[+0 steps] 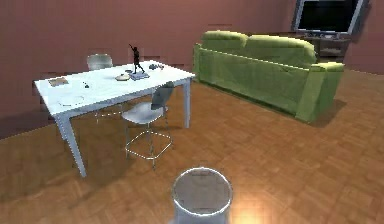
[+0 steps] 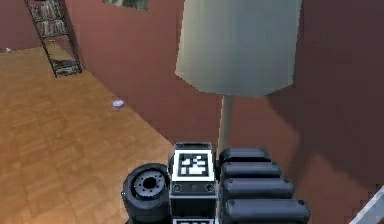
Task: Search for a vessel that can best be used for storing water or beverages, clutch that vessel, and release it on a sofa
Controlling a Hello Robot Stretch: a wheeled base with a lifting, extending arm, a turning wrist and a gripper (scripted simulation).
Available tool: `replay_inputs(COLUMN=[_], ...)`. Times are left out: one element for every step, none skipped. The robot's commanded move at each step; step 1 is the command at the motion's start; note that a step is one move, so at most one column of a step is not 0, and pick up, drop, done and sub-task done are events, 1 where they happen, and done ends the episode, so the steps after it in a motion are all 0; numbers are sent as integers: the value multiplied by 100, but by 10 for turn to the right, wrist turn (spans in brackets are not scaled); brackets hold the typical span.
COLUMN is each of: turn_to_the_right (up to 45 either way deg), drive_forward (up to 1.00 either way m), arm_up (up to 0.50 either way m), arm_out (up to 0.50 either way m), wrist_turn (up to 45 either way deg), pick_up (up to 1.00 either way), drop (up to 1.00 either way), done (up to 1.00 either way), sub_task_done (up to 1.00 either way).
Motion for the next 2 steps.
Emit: replay_inputs(turn_to_the_right=[-390, 0], drive_forward=[0, 10], arm_up=[0, 0], arm_out=[0, 0], wrist_turn=[0, 0], pick_up=[0, 0], drop=[0, 0], done=[0, 0], sub_task_done=[0, 0])
